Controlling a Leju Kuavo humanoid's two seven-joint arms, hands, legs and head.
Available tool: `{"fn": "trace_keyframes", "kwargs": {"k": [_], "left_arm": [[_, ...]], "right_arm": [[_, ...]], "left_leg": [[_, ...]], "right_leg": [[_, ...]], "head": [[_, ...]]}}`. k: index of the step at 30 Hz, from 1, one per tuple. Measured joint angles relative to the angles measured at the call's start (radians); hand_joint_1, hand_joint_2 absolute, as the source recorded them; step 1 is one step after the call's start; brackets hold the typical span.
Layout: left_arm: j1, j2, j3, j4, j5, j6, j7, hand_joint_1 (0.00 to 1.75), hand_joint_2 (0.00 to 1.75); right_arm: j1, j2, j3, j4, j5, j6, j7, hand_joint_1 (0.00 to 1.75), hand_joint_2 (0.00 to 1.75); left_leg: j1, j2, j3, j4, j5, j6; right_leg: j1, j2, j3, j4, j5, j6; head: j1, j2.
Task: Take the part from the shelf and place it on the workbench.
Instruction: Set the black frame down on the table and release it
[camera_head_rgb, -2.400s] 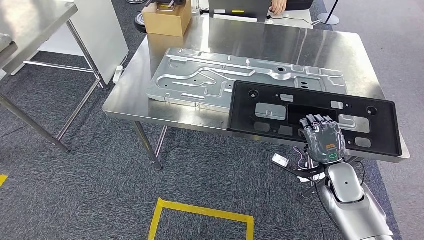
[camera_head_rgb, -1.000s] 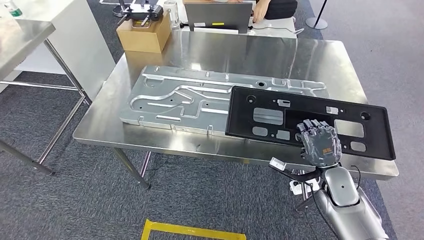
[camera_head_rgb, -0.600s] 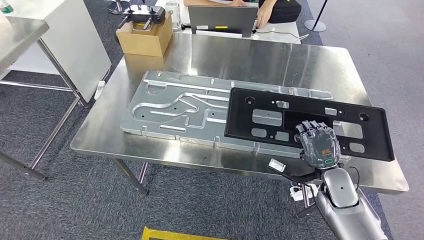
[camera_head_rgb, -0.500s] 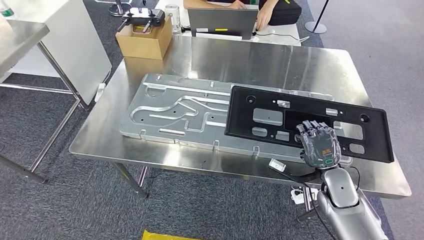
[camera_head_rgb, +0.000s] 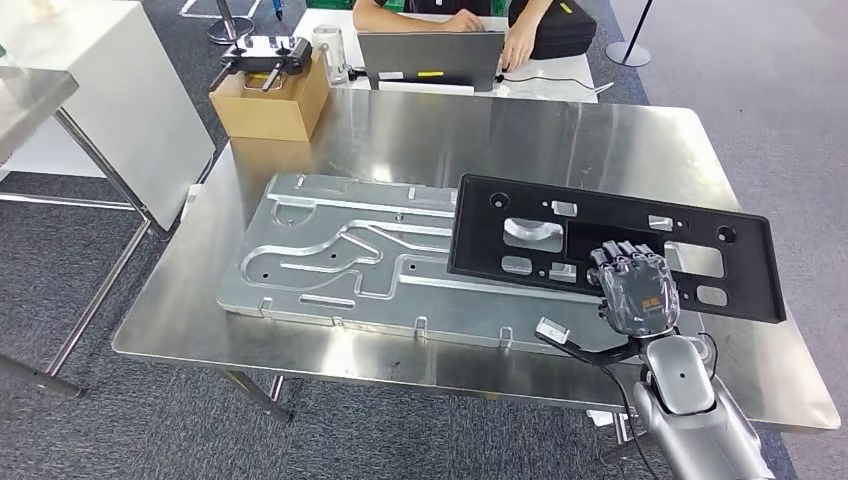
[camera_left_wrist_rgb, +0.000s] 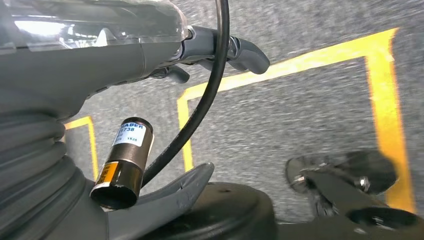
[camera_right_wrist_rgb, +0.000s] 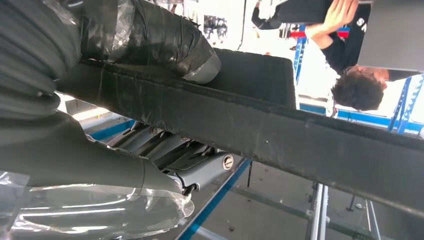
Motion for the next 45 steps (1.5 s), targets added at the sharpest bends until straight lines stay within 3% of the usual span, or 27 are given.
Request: {"fn": "trace_keyframes", "kwargs": {"k": [1, 2, 5, 7, 9, 11, 12, 13, 14, 16, 17, 19, 22, 26, 29, 33, 39, 45], "left_arm": [[0.000, 0.000, 0.000, 0.000, 0.000, 0.000, 0.000, 0.00, 1.75], [0.000, 0.000, 0.000, 0.000, 0.000, 0.000, 0.000, 0.00, 1.75], [-0.002, 0.001, 0.001, 0.000, -0.001, 0.000, 0.001, 0.00, 1.75], [-0.003, 0.000, 0.001, 0.000, -0.001, 0.000, 0.001, 0.00, 1.75], [-0.004, 0.000, 0.001, 0.000, -0.004, 0.001, 0.000, 0.00, 1.75], [-0.003, 0.000, 0.001, 0.000, -0.011, 0.006, -0.012, 0.00, 1.75], [-0.002, 0.000, 0.001, 0.000, -0.017, 0.008, -0.022, 0.00, 1.75], [-0.002, 0.000, 0.001, 0.000, -0.022, 0.010, -0.033, 0.00, 1.75], [-0.001, -0.001, 0.001, 0.000, -0.027, 0.011, -0.043, 0.00, 1.75], [-0.002, -0.002, 0.001, 0.000, -0.031, 0.011, -0.054, 0.00, 1.75], [-0.004, -0.003, 0.001, 0.000, -0.031, 0.011, -0.056, 0.00, 1.75], [-0.008, -0.003, 0.001, 0.000, -0.031, 0.012, -0.058, 0.00, 1.75], [-0.008, -0.002, 0.001, 0.000, -0.031, 0.013, -0.059, 0.00, 1.75], [-0.010, -0.002, 0.001, 0.000, -0.033, 0.014, -0.061, 0.00, 1.75], [-0.011, -0.001, 0.001, 0.000, -0.039, 0.015, -0.066, 0.00, 1.75], [-0.011, -0.001, 0.001, 0.000, -0.039, 0.017, -0.073, 0.00, 0.00], [-0.011, -0.001, 0.001, 0.000, -0.036, 0.008, -0.079, 0.00, 0.00], [-0.011, 0.000, 0.001, 0.000, -0.033, 0.005, -0.079, 0.00, 0.00]], "right_arm": [[0.000, 0.001, 0.000, 0.000, 0.000, 0.000, 0.000, 1.73, 1.75], [0.001, 0.002, 0.000, 0.000, 0.000, 0.000, 0.000, 1.73, 1.75], [0.000, 0.002, 0.000, -0.002, 0.000, -0.001, -0.001, 1.73, 1.75], [-0.002, 0.002, 0.000, -0.003, 0.000, -0.001, -0.001, 1.73, 1.75], [0.003, 0.002, 0.000, -0.002, 0.000, -0.001, -0.001, 1.73, 1.75], [0.011, 0.002, 0.000, -0.001, 0.000, -0.001, -0.001, 1.73, 1.75], [0.015, 0.002, -0.001, -0.001, 0.000, -0.001, -0.001, 1.73, 1.75], [0.018, 0.002, -0.002, -0.002, 0.000, -0.001, -0.001, 1.73, 1.75], [0.022, 0.001, -0.004, -0.002, -0.001, -0.001, 0.000, 1.73, 1.75], [0.029, -0.001, -0.008, -0.004, -0.001, -0.001, 0.001, 1.73, 1.75], [0.033, -0.002, -0.010, -0.006, -0.002, -0.001, 0.001, 1.73, 1.75], [0.038, -0.002, -0.011, -0.010, -0.002, -0.002, 0.002, 1.73, 1.75], [0.041, -0.002, -0.013, -0.013, -0.002, -0.002, 0.002, 1.73, 1.75], [0.043, -0.002, -0.016, -0.015, -0.002, -0.002, 0.003, 0.00, 0.00], [0.045, -0.002, -0.017, -0.019, -0.002, -0.001, 0.002, 0.00, 0.00], [0.049, -0.002, -0.024, -0.025, -0.002, 0.000, 0.002, 0.00, 0.00], [0.051, -0.001, -0.034, -0.029, -0.002, 0.001, -0.001, 0.00, 0.00], [0.052, -0.001, -0.041, -0.031, -0.002, 0.001, -0.003, 0.00, 0.00]], "left_leg": [[-0.002, 0.000, 0.008, -0.027, 0.026, 0.006], [-0.004, 0.000, 0.011, -0.035, 0.032, 0.014], [-0.003, -0.002, 0.032, -0.040, 0.018, 0.037], [-0.001, -0.001, 0.049, -0.044, 0.008, 0.047], [-0.002, -0.002, 0.065, -0.045, -0.007, 0.052], [-0.003, -0.005, 0.088, -0.045, -0.026, 0.052], [-0.004, -0.006, 0.102, -0.045, -0.036, 0.052], [-0.004, -0.006, 0.116, -0.045, -0.047, 0.051], [-0.005, -0.006, 0.127, -0.045, -0.057, 0.050], [-0.008, -0.009, 0.141, -0.045, -0.074, 0.042], [-0.009, -0.010, 0.143, -0.043, -0.078, 0.037], [-0.011, -0.011, 0.145, -0.042, -0.085, 0.032], [-0.012, -0.008, 0.156, -0.051, -0.092, 0.041], [-0.010, -0.006, 0.167, -0.064, -0.095, 0.038], [-0.010, -0.006, 0.172, -0.070, -0.097, 0.034], [-0.008, -0.006, 0.173, -0.072, -0.099, 0.028], [-0.008, -0.006, 0.175, -0.073, -0.099, 0.022], [-0.010, -0.005, 0.176, -0.069, -0.100, 0.024]], "right_leg": [[0.001, 0.001, 0.006, 0.000, -0.011, 0.008], [0.002, 0.001, 0.012, 0.002, -0.018, 0.016], [-0.003, -0.001, 0.000, 0.048, -0.009, 0.033], [-0.005, -0.002, -0.068, 0.154, -0.012, 0.040], [-0.006, -0.003, -0.155, 0.264, -0.062, 0.045], [-0.006, -0.003, -0.210, 0.289, -0.109, 0.046], [-0.005, -0.003, -0.220, 0.262, -0.100, 0.044], [-0.004, -0.003, -0.217, 0.209, -0.058, 0.040], [-0.002, -0.004, -0.210, 0.145, 0.010, 0.033], [0.006, -0.004, -0.199, 0.056, 0.108, 0.022], [0.009, -0.003, -0.198, 0.038, 0.129, 0.017], [0.008, 0.000, -0.192, 0.035, 0.134, 0.016], [0.008, 0.006, -0.187, 0.034, 0.132, 0.018], [0.011, 0.007, -0.185, 0.034, 0.123, 0.008], [0.011, 0.007, -0.181, 0.034, 0.119, 0.003], [0.013, 0.007, -0.178, 0.035, 0.117, 0.001], [0.013, 0.007, -0.175, 0.035, 0.117, 0.000], [0.009, 0.007, -0.173, 0.034, 0.117, 0.003]], "head": [[0.000, 0.000], [0.000, 0.000], [0.001, 0.000], [0.001, 0.000], [0.002, 0.000], [0.002, 0.000], [0.002, 0.000], [0.002, 0.000], [0.002, 0.000], [0.002, 0.000], [0.002, 0.000], [0.003, 0.000], [0.003, 0.000], [0.002, 0.000], [0.002, 0.000], [0.002, 0.000], [0.002, 0.000], [0.002, 0.000]]}}
